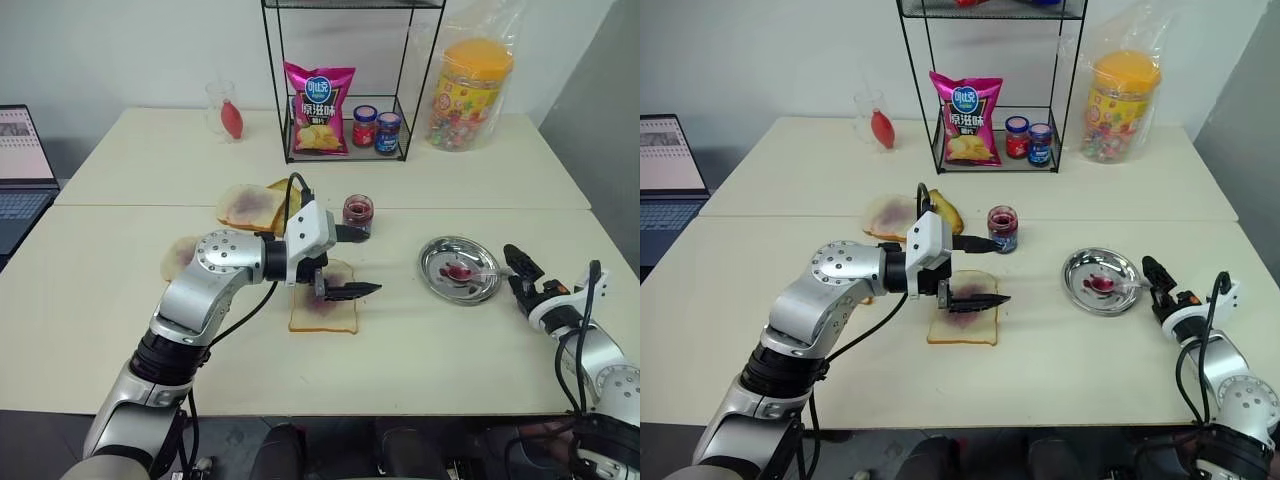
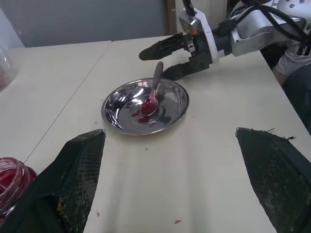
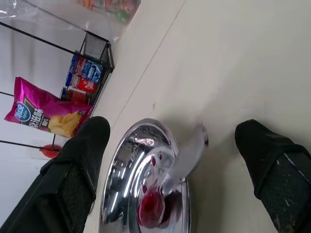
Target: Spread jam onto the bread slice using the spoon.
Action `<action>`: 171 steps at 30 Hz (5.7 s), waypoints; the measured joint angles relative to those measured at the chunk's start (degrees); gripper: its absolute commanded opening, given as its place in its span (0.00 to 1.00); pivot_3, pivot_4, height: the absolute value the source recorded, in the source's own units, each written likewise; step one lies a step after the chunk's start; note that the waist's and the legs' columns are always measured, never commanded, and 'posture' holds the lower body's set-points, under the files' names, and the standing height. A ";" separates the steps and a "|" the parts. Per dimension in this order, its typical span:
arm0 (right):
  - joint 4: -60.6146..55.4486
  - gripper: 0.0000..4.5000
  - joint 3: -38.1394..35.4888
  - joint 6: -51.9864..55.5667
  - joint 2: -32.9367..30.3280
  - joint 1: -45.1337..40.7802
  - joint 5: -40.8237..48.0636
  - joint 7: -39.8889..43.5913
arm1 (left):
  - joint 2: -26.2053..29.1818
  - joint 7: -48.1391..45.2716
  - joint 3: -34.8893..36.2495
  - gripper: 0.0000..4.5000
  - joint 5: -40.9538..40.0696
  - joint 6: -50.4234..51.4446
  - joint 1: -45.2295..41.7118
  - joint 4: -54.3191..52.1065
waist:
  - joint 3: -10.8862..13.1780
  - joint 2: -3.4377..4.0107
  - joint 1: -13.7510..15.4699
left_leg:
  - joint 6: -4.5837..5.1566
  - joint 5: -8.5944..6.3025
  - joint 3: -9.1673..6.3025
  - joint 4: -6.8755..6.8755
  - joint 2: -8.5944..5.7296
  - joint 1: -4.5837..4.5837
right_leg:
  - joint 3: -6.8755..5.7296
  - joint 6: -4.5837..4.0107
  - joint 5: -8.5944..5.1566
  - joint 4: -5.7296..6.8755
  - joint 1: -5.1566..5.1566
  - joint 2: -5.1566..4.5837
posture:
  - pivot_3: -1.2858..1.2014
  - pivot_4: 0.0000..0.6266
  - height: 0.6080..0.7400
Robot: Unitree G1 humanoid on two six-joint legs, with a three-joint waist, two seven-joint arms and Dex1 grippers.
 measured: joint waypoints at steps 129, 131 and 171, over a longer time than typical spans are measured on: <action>25.72 0.00 16.87 5.72 12.20 -49.32 -44.78 11.62 | 4.50 16.59 15.27 1.00 -1.30 3.52 10.90 -0.84 | 0.16 0.25 -0.09 | -0.06 0.03 -0.09 0.02 -0.06 -0.90 | -0.26 -0.35 0.29 0.14 -0.90 -0.19 | 0.52 0.24 1.00; 25.51 0.00 15.91 6.59 12.24 -49.32 -44.06 10.89 | 4.50 16.58 15.26 1.00 -1.29 3.48 10.90 -0.74 | 0.16 0.25 -0.09 | -0.06 0.03 -0.09 0.01 -0.06 -0.90 | -0.26 -0.35 0.29 0.14 -0.90 -0.19 | 0.52 0.24 1.00; 20.97 0.00 6.15 11.48 11.61 -51.21 -32.44 -1.75 | 6.10 11.99 15.14 1.00 -1.19 1.82 9.43 1.57 | 0.16 0.25 -0.11 | -0.05 0.02 -0.08 -0.01 -0.05 -0.93 | -0.26 -0.35 0.28 0.11 -0.92 -0.18 | 0.52 0.24 1.00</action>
